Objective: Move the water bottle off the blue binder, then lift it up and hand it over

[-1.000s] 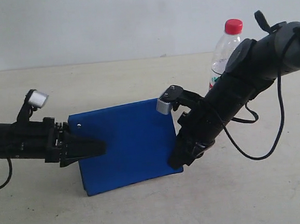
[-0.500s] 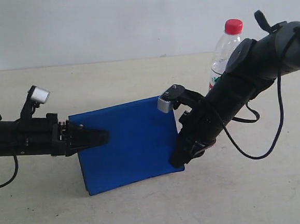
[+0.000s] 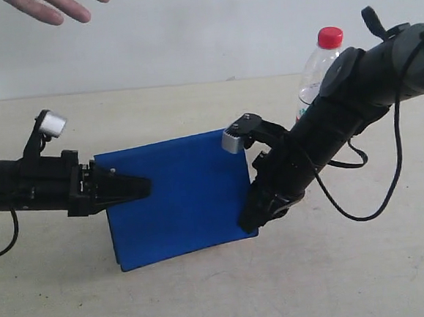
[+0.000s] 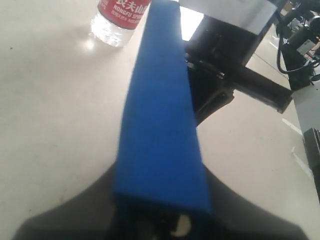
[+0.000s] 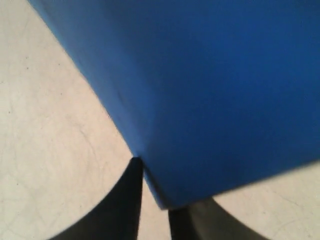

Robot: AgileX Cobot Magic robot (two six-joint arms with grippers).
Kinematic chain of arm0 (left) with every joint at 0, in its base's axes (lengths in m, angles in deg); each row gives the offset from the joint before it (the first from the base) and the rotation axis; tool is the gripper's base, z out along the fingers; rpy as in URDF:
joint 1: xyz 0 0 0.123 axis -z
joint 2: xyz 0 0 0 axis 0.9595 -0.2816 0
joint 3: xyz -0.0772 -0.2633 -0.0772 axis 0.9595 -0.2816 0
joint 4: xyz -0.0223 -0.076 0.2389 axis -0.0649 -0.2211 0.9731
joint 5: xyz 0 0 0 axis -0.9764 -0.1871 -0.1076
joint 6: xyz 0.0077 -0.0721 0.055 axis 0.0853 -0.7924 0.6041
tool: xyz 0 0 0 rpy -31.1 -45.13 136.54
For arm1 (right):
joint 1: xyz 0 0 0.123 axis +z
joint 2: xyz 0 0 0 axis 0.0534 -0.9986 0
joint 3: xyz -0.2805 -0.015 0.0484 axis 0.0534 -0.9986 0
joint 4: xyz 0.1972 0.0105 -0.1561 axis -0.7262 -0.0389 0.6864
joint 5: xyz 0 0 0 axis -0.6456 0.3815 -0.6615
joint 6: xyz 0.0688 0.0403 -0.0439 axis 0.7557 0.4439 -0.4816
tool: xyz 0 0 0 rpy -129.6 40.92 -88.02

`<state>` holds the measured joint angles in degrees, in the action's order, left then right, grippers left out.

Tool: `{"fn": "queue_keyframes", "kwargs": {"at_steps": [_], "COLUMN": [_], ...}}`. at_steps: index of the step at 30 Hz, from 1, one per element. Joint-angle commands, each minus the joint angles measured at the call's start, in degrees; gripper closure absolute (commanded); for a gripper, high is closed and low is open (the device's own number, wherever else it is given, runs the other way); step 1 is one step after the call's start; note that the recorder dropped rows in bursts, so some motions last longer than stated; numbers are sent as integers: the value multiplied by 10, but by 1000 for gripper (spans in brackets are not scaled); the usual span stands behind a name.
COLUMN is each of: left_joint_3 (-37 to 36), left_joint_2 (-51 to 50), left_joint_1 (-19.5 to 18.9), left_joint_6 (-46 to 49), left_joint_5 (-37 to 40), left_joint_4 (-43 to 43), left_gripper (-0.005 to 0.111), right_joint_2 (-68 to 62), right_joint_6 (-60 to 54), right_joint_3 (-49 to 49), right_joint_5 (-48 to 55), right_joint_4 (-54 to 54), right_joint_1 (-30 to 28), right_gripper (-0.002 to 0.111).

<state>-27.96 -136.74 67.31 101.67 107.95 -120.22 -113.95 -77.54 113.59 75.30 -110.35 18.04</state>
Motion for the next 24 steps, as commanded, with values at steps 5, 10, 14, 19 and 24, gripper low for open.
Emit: {"fn": "queue_keyframes", "kwargs": {"at_steps": [5, 10, 14, 19, 24], "left_joint_3": [1, 1, -12, -64, -89], "left_joint_2": [68, 94, 128, 174, 239], "left_joint_1": [2, 2, 2, 2, 2], "left_joint_6": [3, -21, -75, -77, -73], "left_joint_5": [28, 28, 28, -1, -38], "left_joint_4": [8, 22, 61, -9, -76], "left_gripper": [102, 102, 102, 102, 102], "right_joint_2": [1, 19, 71, 161, 259], "right_joint_6": [14, 54, 162, 187, 200], "right_joint_3": [-4, -3, -3, -3, -3], "right_joint_5": [15, 20, 30, 30, 43], "right_joint_4": [49, 71, 112, 126, 123], "right_joint_1": [-5, -6, -6, -6, -6], "right_gripper": [42, 42, 58, 107, 107]}}
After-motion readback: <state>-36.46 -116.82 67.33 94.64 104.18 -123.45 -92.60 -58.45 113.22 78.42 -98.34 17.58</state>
